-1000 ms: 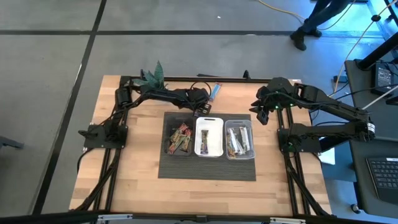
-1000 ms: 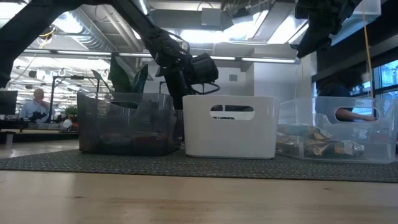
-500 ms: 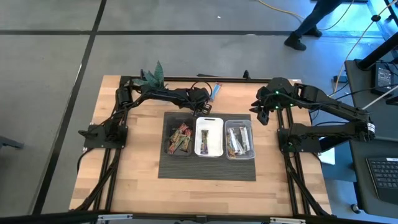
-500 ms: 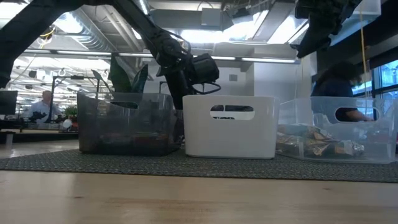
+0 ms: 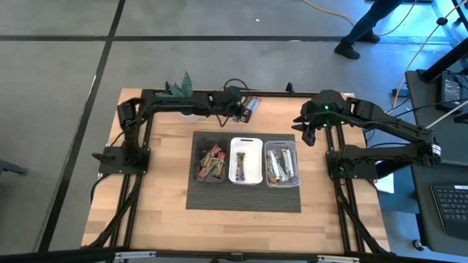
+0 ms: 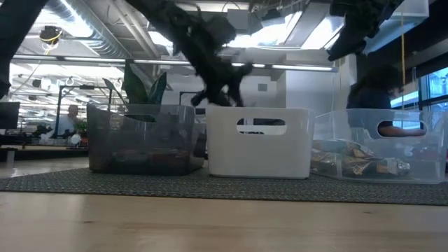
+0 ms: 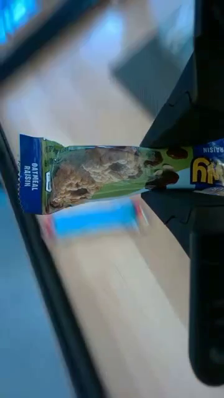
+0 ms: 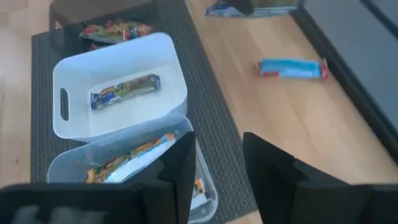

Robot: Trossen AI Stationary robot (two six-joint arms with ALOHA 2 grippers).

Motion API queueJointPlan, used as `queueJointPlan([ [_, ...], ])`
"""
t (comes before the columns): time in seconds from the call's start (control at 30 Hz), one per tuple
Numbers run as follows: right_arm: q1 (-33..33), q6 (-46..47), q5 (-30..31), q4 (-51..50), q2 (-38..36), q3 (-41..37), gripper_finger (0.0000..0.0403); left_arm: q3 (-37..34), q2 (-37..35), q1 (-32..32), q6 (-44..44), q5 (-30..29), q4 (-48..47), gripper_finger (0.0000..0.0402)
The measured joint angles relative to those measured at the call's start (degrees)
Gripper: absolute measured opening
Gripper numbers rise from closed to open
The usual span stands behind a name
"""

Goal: Pick and place Granola Bars by type
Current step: Put the blue granola bar into the white bin

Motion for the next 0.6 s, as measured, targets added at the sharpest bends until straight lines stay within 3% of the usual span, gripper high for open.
queueJointPlan([
  [0.2,-0.03,-4.22,-0.02,5.61,0.21,0.00,0.0136,0.05,-5.82,-3.44,7.23,13.57,0.80,0.0094],
  [0.3,-0.03,-6.64,-0.01,9.24,0.31,0.00,0.0136,0.04,-7.46,-6.98,8.89,16.79,0.82,0.0094],
  [0.47,-0.03,-11.83,1.11,15.40,0.31,0.00,0.0136,0.04,-7.54,-14.17,12.17,16.45,0.16,0.0094],
  [0.6,-0.03,-14.98,1.31,19.48,0.31,0.00,0.0136,-0.43,-5.74,-19.25,12.67,10.92,-0.57,0.0094],
])
